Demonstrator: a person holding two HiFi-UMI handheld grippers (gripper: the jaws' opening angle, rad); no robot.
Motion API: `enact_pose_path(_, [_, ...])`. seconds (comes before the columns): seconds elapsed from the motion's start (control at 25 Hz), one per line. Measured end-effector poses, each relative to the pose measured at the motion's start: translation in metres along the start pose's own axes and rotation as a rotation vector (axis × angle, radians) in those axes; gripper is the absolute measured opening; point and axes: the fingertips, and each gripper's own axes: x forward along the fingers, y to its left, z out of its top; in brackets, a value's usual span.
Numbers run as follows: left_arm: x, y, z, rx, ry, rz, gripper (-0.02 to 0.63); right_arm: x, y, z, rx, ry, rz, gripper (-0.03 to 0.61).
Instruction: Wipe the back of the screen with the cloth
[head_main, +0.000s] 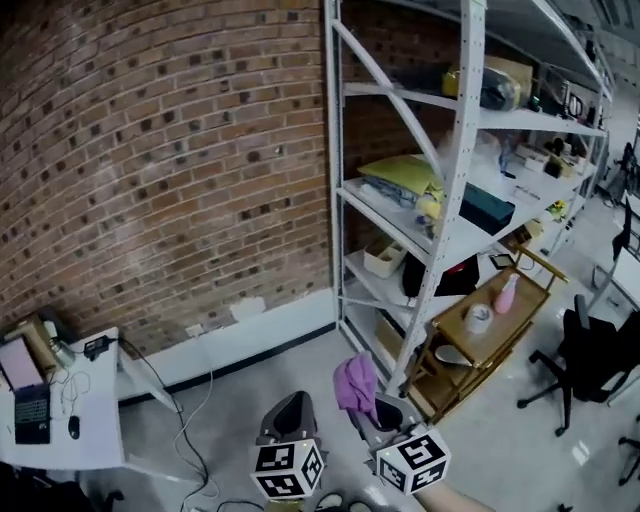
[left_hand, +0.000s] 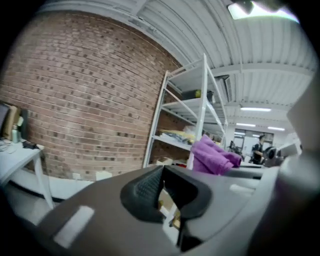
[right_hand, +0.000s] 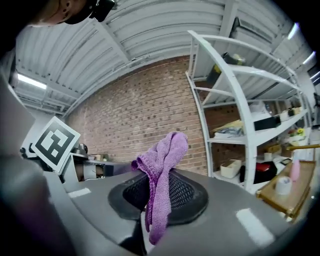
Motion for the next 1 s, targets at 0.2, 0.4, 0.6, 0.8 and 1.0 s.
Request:
enact_pose_path(0.2, [0.064,-0.092,-0.007,0.088,0.079,-0.357,0.008,-0.044,-0.081,0.007,0.049,-0.057,-0.352,0.058])
enact_pose_path(0.4, [0.076,-0.187,-0.031,0.158,0.156,-0.664,0.008,-0.125,-0.117,0.002,0.094,-0.075,-0.664,0.058])
enact_pose_path(0.6, [0.041,-0.277,-0.069,0.212,0.238,-0.959,0.008,-0.23,-0.121,-0.02,0.129,-0.109,-0.99,0.058])
enact_pose_path(0.8, [-0.006,-0.36,-0.111,0.279,0.317,-1.203,0.008,-0.327,-0.112,-0.046,0.191,-0.142,-1.259,0.058])
enact_pose_path(1.0, [-0.051,-0.432,-0.136,0.324,0.356,-1.373,0.008,-0.409,-0.102,-0.064,0.224,-0.166,-1.443,0.058])
